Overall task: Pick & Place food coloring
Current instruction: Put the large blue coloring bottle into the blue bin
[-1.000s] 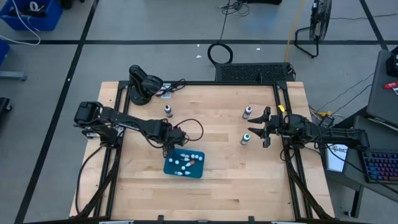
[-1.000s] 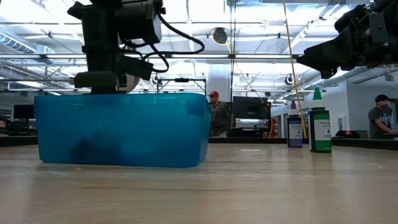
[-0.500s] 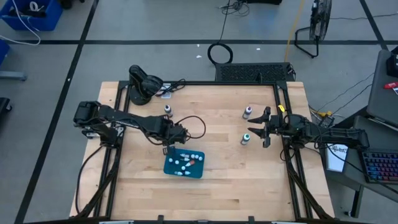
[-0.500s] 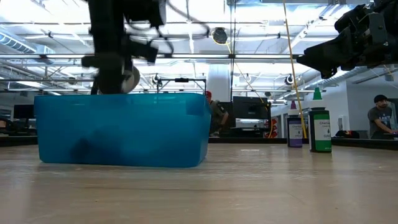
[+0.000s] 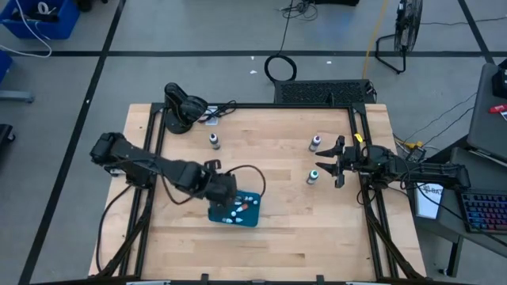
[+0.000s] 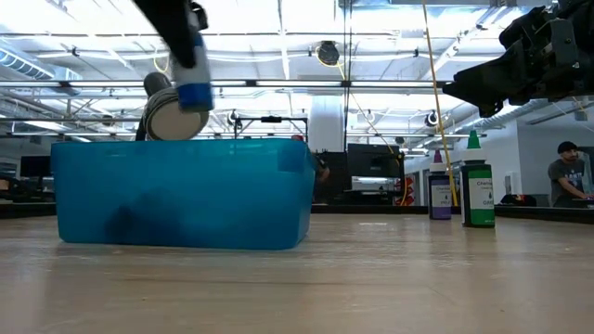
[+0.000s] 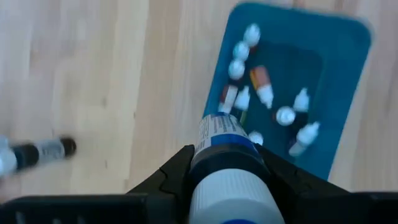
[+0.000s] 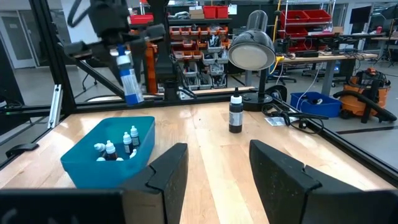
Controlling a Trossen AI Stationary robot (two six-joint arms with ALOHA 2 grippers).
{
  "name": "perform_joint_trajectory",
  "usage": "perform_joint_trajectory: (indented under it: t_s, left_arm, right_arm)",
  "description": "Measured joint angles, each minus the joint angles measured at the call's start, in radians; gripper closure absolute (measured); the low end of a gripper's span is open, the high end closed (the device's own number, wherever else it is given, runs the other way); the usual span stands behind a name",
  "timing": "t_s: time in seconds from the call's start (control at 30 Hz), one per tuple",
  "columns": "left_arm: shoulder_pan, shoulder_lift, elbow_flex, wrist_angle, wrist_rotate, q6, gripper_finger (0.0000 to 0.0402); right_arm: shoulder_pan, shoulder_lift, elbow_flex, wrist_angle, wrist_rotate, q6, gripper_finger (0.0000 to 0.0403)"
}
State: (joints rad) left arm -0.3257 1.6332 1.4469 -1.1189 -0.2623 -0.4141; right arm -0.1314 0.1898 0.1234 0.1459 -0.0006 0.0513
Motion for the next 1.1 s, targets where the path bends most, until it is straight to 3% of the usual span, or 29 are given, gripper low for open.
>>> perform_joint_trajectory:
  t_s: [0.43,0.77,1.1]
  left_arm:
    - [-0.022,0.012,-0.236,0.204,0.042,-0.11,0.0269]
    - [-0.014,0.012,-0.319,0.226,0.055,-0.198,0.0269]
    - [0.018,0.012,-0.371,0.313,0.106,-0.195,0.0269]
  right_arm:
    - [0.0,0.0,0.0,0.0,0.0,0.0,0.0243]
    - [0.0,0.0,0.0,0.0,0.0,0.0,0.0243]
    - [0.0,0.0,0.0,0.0,0.0,0.0,0.0243]
